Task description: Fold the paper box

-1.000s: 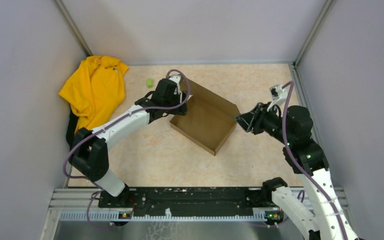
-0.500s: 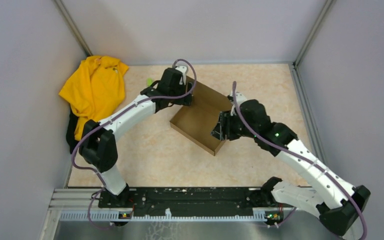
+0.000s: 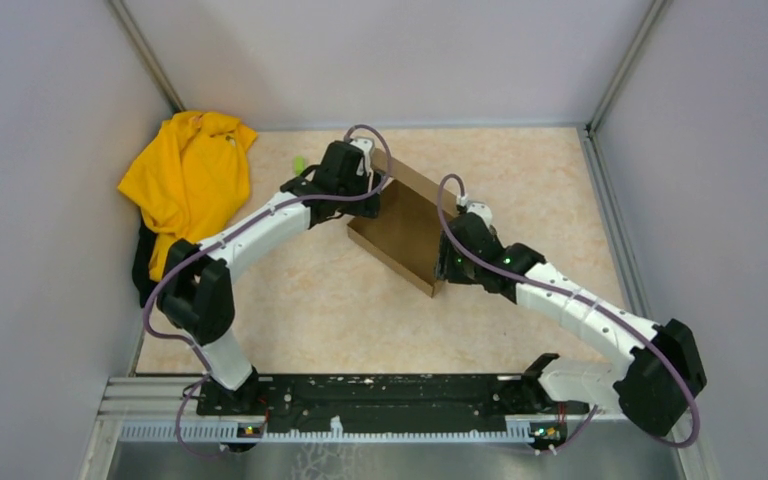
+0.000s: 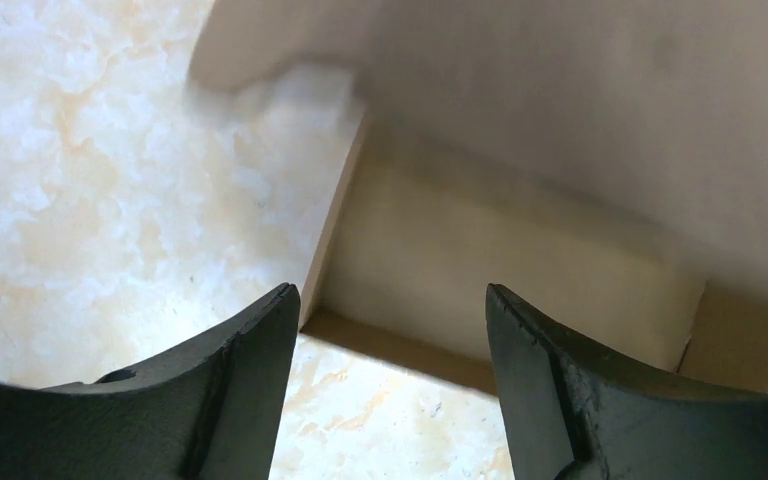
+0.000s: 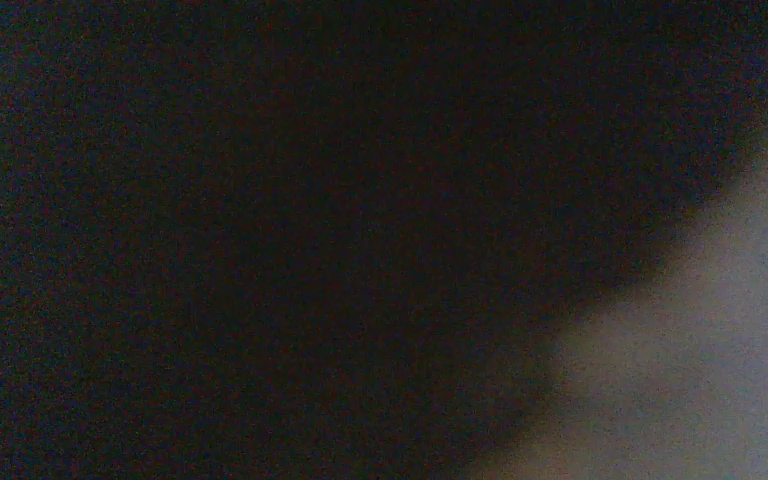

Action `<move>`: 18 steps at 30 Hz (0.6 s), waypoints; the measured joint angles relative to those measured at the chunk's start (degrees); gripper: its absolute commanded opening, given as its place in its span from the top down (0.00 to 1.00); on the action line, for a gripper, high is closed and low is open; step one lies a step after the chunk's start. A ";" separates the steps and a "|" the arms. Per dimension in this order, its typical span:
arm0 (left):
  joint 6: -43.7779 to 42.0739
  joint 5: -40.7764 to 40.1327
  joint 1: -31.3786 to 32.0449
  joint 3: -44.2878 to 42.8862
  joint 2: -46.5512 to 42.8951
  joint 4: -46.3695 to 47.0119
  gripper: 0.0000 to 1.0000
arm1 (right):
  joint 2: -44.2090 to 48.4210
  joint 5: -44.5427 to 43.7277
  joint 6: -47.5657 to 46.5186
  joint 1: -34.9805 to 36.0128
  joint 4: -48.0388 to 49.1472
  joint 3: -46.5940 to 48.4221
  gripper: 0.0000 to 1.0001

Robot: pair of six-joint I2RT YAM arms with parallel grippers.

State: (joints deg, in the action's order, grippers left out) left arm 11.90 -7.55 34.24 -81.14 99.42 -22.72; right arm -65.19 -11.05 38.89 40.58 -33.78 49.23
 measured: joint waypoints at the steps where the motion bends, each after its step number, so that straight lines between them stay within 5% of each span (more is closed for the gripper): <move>1: 0.00 0.02 -0.09 0.68 -0.13 0.04 0.25 | -0.61 -0.79 0.44 0.11 0.81 -0.22 0.57; 18: 0.02 0.33 -2.10 9.99 -6.29 1.86 0.25 | -8.33 -9.29 -1.44 0.15 2.32 -2.86 0.48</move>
State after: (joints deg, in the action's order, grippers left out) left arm 11.92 -7.22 32.14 -71.16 93.12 -20.86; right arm -73.52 -20.34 37.45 40.73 -31.46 46.37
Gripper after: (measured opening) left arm 0.747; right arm 0.503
